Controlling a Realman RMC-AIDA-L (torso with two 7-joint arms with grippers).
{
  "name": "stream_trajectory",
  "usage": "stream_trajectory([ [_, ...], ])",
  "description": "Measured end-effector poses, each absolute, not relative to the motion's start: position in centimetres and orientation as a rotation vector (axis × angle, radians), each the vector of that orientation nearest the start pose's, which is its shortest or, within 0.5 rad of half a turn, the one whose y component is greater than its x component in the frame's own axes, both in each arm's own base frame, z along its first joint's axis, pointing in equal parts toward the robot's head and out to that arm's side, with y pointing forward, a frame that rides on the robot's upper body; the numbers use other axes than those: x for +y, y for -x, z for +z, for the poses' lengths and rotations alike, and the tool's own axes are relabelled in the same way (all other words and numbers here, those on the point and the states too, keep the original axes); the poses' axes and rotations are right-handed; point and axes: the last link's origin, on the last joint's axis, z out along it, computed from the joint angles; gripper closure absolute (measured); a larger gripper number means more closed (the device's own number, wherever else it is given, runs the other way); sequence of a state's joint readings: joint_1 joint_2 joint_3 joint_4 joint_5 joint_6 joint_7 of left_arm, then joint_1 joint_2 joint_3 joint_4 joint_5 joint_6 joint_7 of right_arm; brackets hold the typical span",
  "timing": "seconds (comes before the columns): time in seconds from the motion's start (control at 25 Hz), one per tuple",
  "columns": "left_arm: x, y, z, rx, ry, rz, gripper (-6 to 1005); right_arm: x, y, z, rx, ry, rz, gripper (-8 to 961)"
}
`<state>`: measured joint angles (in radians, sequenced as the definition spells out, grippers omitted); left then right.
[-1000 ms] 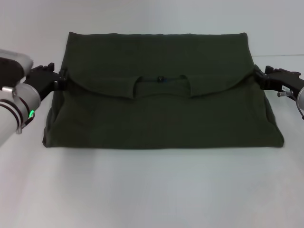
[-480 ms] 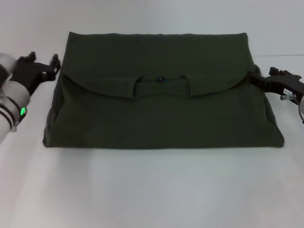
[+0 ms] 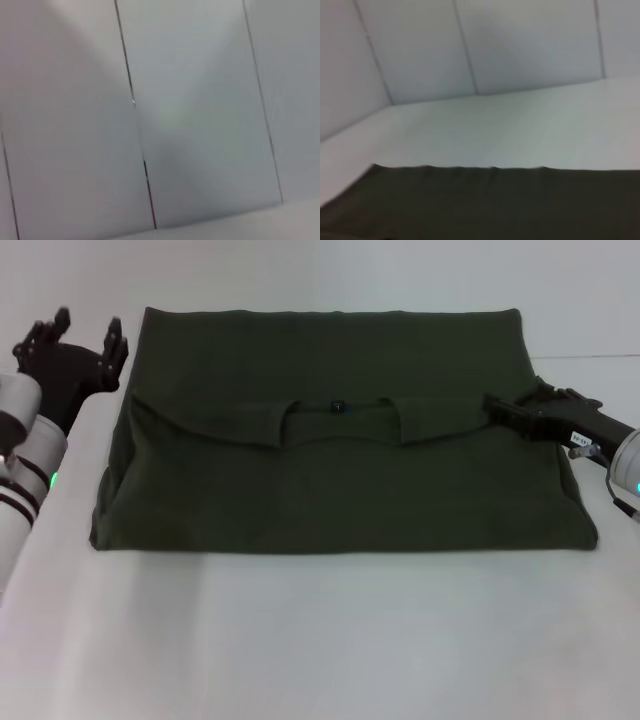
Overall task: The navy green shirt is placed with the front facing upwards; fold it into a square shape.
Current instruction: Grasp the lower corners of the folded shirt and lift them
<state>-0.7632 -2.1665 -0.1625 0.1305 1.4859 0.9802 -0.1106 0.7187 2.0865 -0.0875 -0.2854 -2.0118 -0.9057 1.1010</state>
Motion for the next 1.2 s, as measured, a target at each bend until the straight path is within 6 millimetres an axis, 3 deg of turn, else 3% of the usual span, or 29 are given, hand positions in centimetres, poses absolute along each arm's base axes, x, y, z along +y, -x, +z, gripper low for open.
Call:
stream_trajectory([
  [0.16,41.4,27.4,-1.6,-0.456,1.604,-0.56,401,39.9,-30.4,-0.9,0.906,2.016,0.684,8],
  [0.48,41.7,28.3,-2.7,-0.634,1.724,-0.582,387,37.6,-30.8,0.3,0.852,2.104,0.751,9],
  [0.52,41.7,28.4,-2.5,-0.664,1.746,-0.608,385,37.4,-30.8,0.5,0.851,2.109,0.766,9],
  [0.72,41.5,28.3,-1.1,-0.754,1.852,-0.709,164,35.9,-30.5,0.6,0.791,2.197,0.796,10],
  [0.92,40.1,27.4,0.0,-0.774,2.027,-0.783,119,34.3,-29.4,0.3,0.685,2.365,0.803,10],
  [1.2,37.4,28.6,3.3,-0.918,2.196,-0.793,126,32.7,-29.1,0.1,0.654,2.45,0.837,11],
])
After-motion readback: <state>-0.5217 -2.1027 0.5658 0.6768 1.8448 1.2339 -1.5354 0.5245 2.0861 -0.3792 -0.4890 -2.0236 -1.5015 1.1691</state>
